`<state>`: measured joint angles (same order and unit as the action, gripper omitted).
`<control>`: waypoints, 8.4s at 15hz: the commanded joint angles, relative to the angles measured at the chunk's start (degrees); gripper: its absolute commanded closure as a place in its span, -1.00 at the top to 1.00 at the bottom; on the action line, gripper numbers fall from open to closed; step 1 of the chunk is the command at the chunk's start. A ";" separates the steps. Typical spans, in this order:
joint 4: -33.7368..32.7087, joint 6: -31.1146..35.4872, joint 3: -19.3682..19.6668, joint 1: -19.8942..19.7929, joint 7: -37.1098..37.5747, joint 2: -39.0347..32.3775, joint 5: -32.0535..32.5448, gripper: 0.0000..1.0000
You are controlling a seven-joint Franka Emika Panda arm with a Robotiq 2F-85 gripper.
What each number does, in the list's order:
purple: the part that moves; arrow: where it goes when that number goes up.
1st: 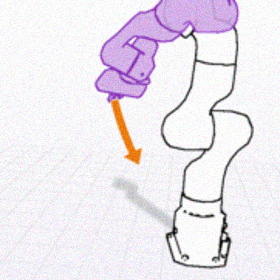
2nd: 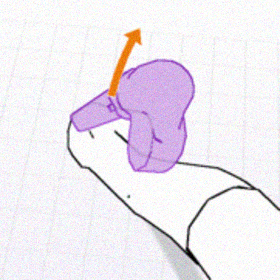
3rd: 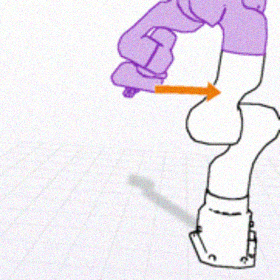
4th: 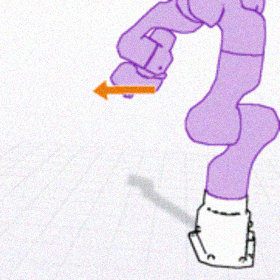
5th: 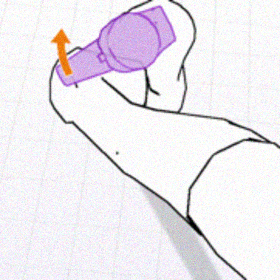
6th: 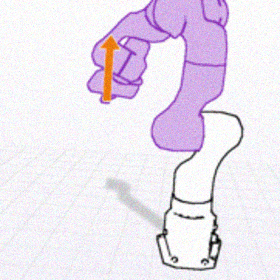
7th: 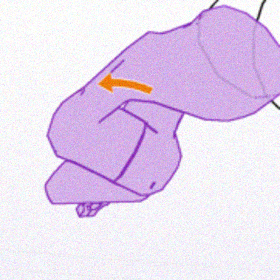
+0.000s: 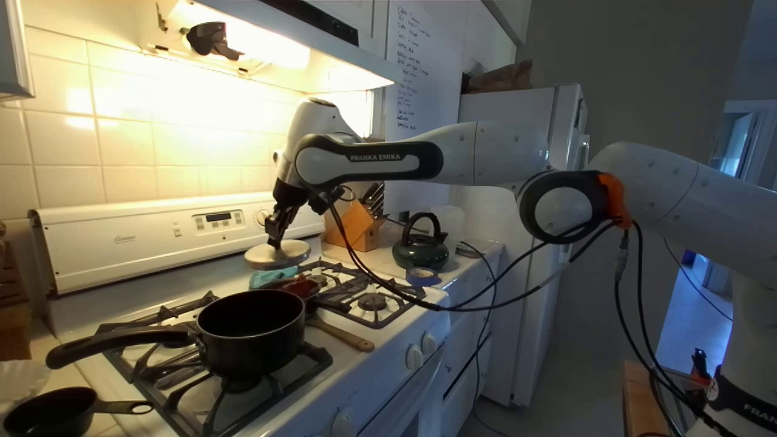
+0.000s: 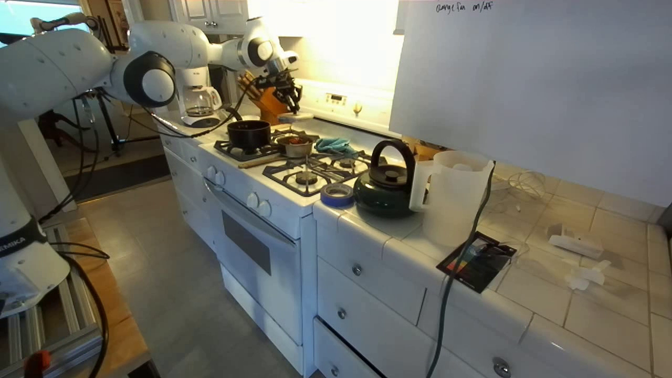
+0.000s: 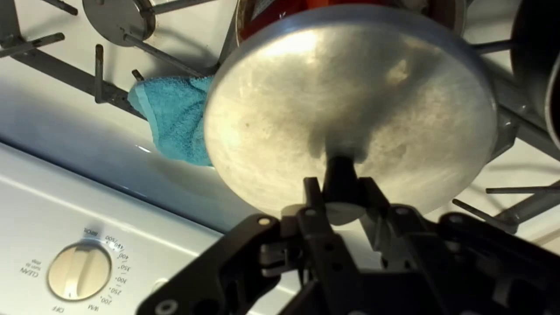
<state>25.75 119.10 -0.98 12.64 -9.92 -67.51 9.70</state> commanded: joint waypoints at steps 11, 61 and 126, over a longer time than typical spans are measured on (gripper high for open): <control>0.62 1.58 10.08 -0.79 15.58 1.85 2.04 -0.87; -0.39 10.04 10.02 -10.63 37.31 -8.44 -2.93 -0.87; -1.34 -5.64 0.58 -8.02 0.16 -7.50 -4.89 1.00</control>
<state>26.20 114.91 0.03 4.57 -10.64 -73.86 6.35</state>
